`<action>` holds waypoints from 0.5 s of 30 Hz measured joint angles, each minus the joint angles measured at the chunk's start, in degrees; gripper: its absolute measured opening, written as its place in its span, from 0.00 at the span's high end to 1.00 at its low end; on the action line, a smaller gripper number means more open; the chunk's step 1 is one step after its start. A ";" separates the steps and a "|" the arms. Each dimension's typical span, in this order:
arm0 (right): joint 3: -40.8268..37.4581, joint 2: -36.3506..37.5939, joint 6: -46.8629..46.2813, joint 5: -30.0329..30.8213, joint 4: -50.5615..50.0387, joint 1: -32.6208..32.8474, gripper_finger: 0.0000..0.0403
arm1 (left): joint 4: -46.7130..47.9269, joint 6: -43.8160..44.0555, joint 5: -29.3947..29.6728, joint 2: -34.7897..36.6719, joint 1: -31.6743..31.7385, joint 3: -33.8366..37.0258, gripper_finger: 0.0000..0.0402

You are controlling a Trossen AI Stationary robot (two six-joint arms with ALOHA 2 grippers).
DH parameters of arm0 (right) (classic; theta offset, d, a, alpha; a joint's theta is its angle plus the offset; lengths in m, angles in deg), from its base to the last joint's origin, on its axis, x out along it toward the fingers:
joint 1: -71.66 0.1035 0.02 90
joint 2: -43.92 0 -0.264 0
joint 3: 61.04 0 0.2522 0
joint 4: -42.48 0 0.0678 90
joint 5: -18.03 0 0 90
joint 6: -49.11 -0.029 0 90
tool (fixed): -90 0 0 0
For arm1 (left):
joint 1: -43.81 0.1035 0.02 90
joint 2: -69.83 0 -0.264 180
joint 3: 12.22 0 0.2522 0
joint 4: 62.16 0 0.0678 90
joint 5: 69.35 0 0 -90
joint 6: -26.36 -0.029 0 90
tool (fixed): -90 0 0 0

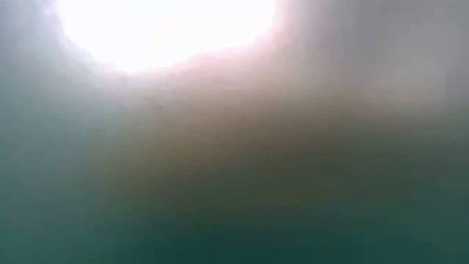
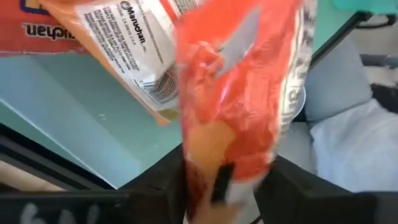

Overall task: Sort Maruchan noodles
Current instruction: Put the orange noodle pack into the white bin

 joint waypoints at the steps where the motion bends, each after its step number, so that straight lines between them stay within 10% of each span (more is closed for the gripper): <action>1: 0.00 0.00 -0.39 -0.71 -0.23 0.00 0.53 | 0.13 -1.01 -0.10 0.00 0.08 0.00 0.65; 9: 0.00 0.00 -3.71 -0.73 -5.49 -0.37 0.53 | 14.99 -5.12 0.71 0.00 1.70 0.00 0.53; 15: -0.52 0.00 -6.80 -0.38 -7.68 -0.39 0.53 | 27.14 -3.45 15.44 0.02 4.00 0.00 0.52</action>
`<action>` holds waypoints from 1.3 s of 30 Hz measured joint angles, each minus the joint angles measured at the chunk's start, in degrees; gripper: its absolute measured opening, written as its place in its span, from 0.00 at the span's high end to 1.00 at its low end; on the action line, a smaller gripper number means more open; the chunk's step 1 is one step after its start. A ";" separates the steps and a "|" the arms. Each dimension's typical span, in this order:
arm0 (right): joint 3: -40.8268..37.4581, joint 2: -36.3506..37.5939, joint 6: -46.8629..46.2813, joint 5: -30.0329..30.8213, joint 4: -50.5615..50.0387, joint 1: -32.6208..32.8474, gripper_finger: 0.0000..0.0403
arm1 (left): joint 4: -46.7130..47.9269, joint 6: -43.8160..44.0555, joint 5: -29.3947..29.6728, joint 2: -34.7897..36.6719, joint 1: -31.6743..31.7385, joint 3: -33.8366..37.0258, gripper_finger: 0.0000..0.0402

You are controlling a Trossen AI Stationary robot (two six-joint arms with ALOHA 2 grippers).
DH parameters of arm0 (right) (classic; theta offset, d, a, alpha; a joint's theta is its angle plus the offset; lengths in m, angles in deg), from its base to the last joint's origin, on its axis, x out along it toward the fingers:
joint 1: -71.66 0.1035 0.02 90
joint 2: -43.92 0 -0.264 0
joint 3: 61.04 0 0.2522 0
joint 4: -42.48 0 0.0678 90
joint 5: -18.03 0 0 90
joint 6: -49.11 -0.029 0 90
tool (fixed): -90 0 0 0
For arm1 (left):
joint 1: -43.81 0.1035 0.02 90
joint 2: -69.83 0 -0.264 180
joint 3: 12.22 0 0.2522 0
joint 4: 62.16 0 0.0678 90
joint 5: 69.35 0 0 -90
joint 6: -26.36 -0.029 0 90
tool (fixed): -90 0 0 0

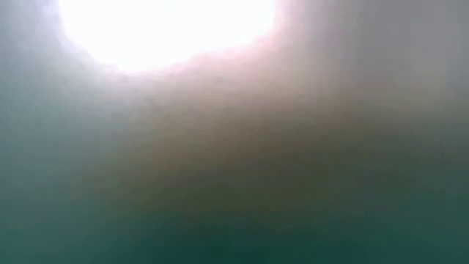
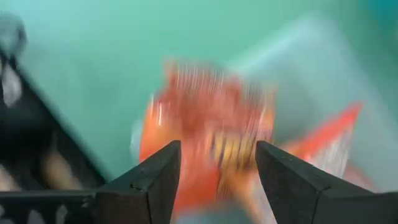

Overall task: Sort Maruchan noodles
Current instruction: Put the orange noodle pack into the white bin

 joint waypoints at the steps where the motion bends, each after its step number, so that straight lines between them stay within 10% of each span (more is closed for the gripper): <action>1: -0.32 0.00 -0.45 0.00 -0.10 0.00 0.53 | 0.33 0.00 3.69 0.00 0.41 0.00 0.52; 10: -4.72 0.00 -7.06 -0.02 -0.54 0.02 0.53 | -3.46 -5.31 33.05 -0.02 3.16 0.00 0.54; 39: -11.68 0.00 -9.99 -4.53 12.65 0.00 0.57 | -6.71 -15.52 35.47 -0.02 3.57 -0.42 0.54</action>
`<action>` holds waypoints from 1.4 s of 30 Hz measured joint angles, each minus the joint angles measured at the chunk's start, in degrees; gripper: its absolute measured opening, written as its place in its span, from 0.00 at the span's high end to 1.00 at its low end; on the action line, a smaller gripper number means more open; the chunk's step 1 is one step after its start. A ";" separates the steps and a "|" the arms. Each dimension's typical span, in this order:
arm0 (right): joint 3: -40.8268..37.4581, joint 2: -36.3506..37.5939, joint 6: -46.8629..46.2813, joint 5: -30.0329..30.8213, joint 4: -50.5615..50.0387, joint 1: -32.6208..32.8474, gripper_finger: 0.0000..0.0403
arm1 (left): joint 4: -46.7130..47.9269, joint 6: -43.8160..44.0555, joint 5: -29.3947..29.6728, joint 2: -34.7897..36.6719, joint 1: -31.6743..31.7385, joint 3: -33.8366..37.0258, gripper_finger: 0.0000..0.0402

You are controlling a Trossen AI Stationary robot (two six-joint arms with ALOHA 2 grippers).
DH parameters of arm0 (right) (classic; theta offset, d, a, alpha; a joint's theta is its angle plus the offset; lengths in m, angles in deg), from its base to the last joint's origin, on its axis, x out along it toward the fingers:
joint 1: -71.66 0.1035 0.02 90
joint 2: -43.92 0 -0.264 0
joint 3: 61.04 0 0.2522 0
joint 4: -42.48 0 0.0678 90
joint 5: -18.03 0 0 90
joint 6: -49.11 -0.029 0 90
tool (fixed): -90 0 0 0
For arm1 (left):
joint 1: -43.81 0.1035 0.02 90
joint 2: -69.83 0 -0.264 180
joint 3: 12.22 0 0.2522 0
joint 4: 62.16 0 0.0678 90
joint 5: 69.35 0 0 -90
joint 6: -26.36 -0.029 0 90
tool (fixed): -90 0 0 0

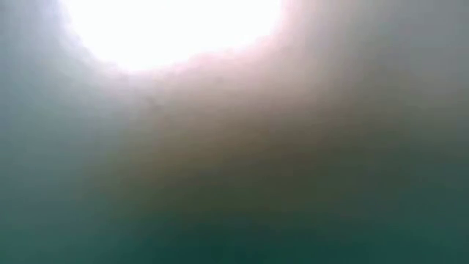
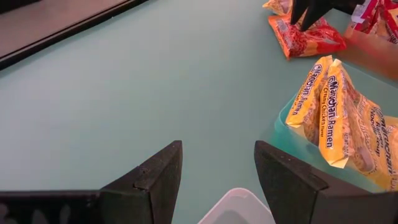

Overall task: Sort Maruchan noodles
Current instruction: Put the orange noodle pack into the white bin

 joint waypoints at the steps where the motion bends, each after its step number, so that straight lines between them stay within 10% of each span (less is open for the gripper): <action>1: -0.02 0.00 0.54 0.01 2.00 0.00 0.57 | 0.00 0.00 0.00 0.00 0.00 0.00 0.54; 25: 2.93 -5.44 -1.16 -2.81 -14.26 2.91 0.61 | 0.15 -4.43 0.96 0.02 0.00 0.02 0.54; 33: 3.39 -14.26 7.19 -2.04 -5.87 2.65 0.61 | 0.33 -4.48 1.03 0.04 0.17 0.09 0.54; 42: 9.58 -18.11 19.45 12.27 8.82 -0.37 0.61 | 0.12 -3.83 3.74 0.07 0.48 0.11 0.54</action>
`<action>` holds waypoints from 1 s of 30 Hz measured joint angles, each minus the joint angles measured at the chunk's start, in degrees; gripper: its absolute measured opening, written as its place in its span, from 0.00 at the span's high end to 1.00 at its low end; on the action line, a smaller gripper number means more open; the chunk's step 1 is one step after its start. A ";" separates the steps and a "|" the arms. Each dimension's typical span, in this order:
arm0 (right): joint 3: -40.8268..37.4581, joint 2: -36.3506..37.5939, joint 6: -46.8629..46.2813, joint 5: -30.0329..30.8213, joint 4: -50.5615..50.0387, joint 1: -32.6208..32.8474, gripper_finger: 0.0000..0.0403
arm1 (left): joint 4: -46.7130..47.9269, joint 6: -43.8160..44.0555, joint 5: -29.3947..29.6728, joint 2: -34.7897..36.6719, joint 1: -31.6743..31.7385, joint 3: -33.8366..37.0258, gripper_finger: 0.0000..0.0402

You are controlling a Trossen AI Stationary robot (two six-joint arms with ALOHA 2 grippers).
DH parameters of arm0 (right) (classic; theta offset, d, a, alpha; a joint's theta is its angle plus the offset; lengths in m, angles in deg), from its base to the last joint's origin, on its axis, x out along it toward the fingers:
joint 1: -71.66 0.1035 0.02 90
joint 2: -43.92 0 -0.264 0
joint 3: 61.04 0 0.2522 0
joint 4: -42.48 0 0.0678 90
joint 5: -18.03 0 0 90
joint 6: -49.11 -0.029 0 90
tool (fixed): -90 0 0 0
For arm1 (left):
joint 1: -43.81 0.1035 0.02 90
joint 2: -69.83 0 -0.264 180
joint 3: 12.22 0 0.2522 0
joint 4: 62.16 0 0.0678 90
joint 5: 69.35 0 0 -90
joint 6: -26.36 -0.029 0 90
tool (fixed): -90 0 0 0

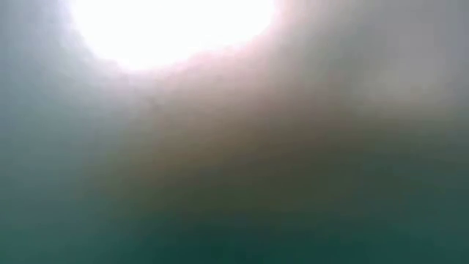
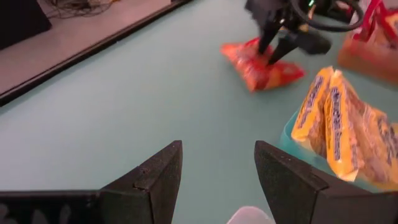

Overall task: Sort Maruchan noodles
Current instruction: Put the orange noodle pack into the white bin

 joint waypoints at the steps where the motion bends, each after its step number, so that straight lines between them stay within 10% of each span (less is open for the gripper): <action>1: 0.54 -0.29 1.71 0.91 2.87 -0.24 0.61 | -0.06 0.35 0.75 0.00 0.00 0.03 0.54; 20: 3.95 1.68 2.82 1.26 -1.16 -0.86 0.62 | -1.97 3.19 2.81 -2.53 8.16 2.29 0.55; 30: -7.72 1.27 1.31 1.32 16.38 -1.23 0.62 | -21.37 -24.44 -5.04 -7.84 22.49 2.47 0.57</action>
